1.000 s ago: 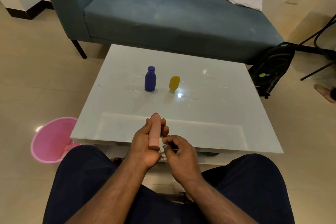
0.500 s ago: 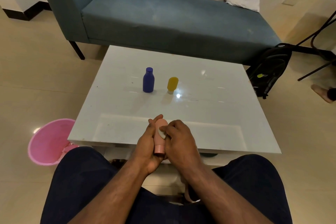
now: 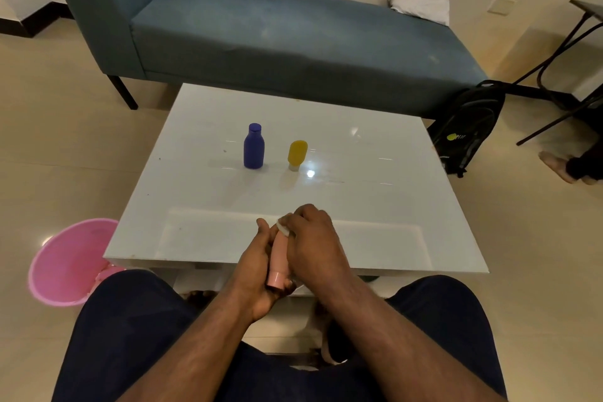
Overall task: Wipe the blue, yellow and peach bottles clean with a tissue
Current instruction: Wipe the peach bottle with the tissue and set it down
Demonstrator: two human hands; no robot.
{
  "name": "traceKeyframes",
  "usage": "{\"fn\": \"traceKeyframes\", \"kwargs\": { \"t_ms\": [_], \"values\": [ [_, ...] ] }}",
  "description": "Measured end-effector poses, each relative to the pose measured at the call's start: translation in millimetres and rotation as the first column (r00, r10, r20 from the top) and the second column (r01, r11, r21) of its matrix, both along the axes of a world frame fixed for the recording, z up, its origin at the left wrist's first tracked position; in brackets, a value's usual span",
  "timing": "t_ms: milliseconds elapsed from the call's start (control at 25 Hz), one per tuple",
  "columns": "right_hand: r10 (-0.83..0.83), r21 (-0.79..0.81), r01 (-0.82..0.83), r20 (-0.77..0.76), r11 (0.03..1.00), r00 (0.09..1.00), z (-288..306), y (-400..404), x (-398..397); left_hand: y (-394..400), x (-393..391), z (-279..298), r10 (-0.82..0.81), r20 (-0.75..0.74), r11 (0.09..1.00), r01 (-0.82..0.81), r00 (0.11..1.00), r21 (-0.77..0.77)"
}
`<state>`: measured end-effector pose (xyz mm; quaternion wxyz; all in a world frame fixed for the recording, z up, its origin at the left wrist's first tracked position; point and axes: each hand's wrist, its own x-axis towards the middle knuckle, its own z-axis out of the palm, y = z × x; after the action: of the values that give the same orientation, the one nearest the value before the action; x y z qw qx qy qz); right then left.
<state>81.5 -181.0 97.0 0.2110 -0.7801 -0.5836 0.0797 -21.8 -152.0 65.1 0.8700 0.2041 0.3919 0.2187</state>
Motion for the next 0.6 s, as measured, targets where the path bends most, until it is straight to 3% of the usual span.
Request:
{"fn": "traceKeyframes", "kwargs": {
  "t_ms": [160, 320, 600],
  "values": [
    [0.184, 0.014, -0.186, 0.062, 0.983, 0.981, -2.4, -31.3, -34.0, 9.1, -4.0, -7.0, 0.109, 0.075, 0.992, -0.104, 0.991, -0.068],
    [0.211, 0.034, -0.212, 0.012, 0.977, 0.977, -1.9, -37.3, -21.3, 9.0, -3.1, -5.1, 0.121, 0.095, 0.992, -0.116, 0.988, -0.056],
    [-0.062, 0.09, 0.084, -0.221, 0.992, 0.973, -3.0, -7.5, 12.3, 3.2, -4.3, 4.2, 0.051, 0.086, 0.999, -0.05, 0.995, -0.012]
  ]
}}
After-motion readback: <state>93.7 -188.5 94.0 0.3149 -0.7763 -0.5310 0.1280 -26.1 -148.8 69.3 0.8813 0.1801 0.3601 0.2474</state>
